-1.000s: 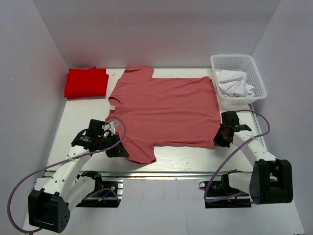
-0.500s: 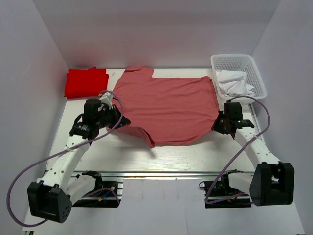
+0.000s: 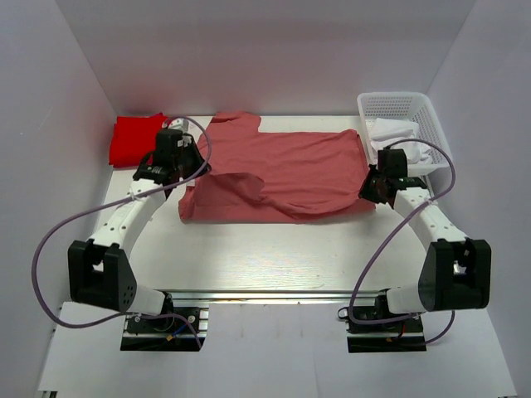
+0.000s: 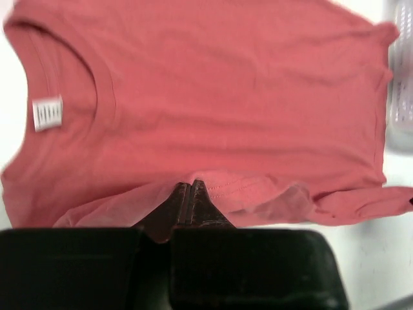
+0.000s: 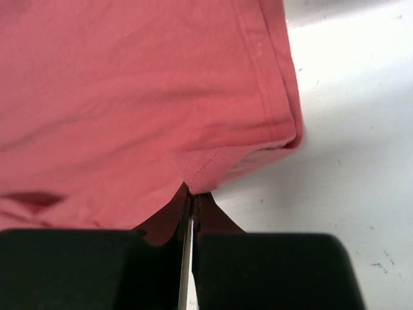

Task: Fold and stack the t-shirts
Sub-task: Fold the flattened tshirt in 1/3 of the way

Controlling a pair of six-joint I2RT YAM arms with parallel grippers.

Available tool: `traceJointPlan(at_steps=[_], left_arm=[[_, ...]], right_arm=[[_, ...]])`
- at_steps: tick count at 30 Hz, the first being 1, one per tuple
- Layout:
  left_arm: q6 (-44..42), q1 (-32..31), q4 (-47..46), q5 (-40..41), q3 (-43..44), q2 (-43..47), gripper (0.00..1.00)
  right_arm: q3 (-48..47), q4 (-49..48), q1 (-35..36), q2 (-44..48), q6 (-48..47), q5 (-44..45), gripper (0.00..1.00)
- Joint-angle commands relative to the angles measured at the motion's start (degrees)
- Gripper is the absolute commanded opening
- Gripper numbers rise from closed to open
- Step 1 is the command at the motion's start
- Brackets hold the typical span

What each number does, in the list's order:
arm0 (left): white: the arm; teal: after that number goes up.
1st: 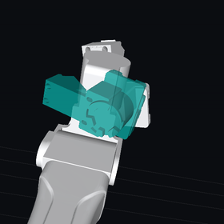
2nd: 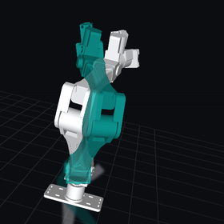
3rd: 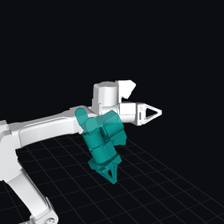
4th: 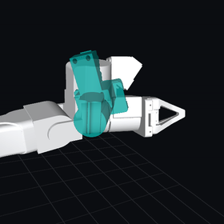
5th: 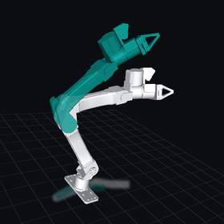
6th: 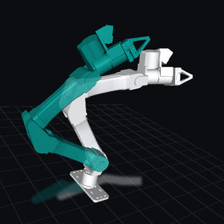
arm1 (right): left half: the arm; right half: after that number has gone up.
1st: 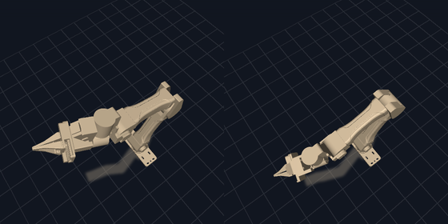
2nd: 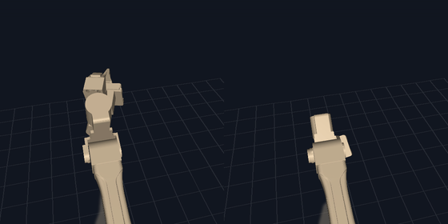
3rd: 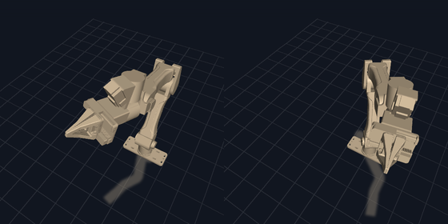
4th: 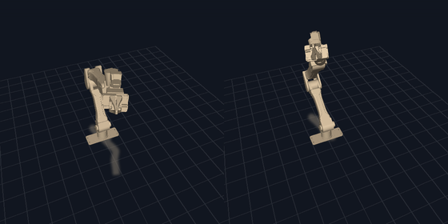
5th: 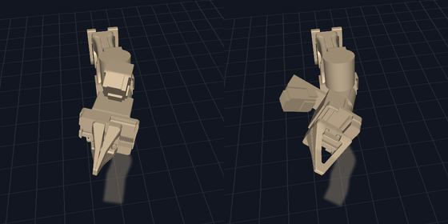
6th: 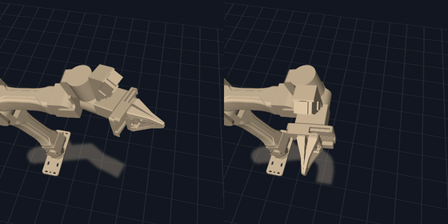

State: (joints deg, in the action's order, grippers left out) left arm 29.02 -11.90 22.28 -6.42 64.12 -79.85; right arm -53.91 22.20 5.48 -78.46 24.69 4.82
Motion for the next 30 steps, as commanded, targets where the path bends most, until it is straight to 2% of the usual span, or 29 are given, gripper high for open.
traceJointPlan(at_steps=[1, 6, 10, 19, 25, 27, 28, 29, 30], left_arm=[[-2.5, 0.6, -1.3, 2.5, 5.8, -2.4, 0.0], [-6.2, 0.6, -4.3, 3.1, 8.0, -6.4, 0.0], [-8.2, 0.6, -4.4, 6.7, 11.2, -8.8, 0.0], [-12.7, 1.1, -9.3, 7.9, 11.7, -14.1, 0.0], [-16.2, 1.1, -13.4, 9.2, 13.1, -18.3, 0.0], [-16.2, 1.1, -13.4, 12.4, 15.0, -21.4, 0.03], [-16.2, 1.6, -12.2, 14.7, 17.4, -22.8, 0.13], [-16.2, 1.6, -11.1, 15.3, 19.0, -24.5, 0.18], [-16.2, 1.6, -10.1, 16.1, 20.7, -28.0, 0.27]], right_arm=[[-4.4, -1.1, 0.0, -2.2, -1.7, 2.8, 0.0], [-7.6, -1.5, -0.2, -5.2, -3.0, 5.3, 0.0], [-11.0, -0.9, -0.2, -9.1, -3.2, 7.2, 0.0], [-22.1, 3.1, -0.3, -20.3, -2.3, 11.5, 0.0], [-25.3, 3.9, -0.3, -24.8, -1.4, 11.6, 0.0], [-27.1, 4.0, -0.2, -27.0, -1.3, 12.1, 0.0], [-27.6, 4.3, -0.3, -27.6, -1.3, 12.0, 0.0], [-28.5, 4.4, -0.2, -29.2, -1.4, 12.1, 0.04], [-29.6, 4.6, -0.2, -29.6, -1.6, 11.6, 0.16]])
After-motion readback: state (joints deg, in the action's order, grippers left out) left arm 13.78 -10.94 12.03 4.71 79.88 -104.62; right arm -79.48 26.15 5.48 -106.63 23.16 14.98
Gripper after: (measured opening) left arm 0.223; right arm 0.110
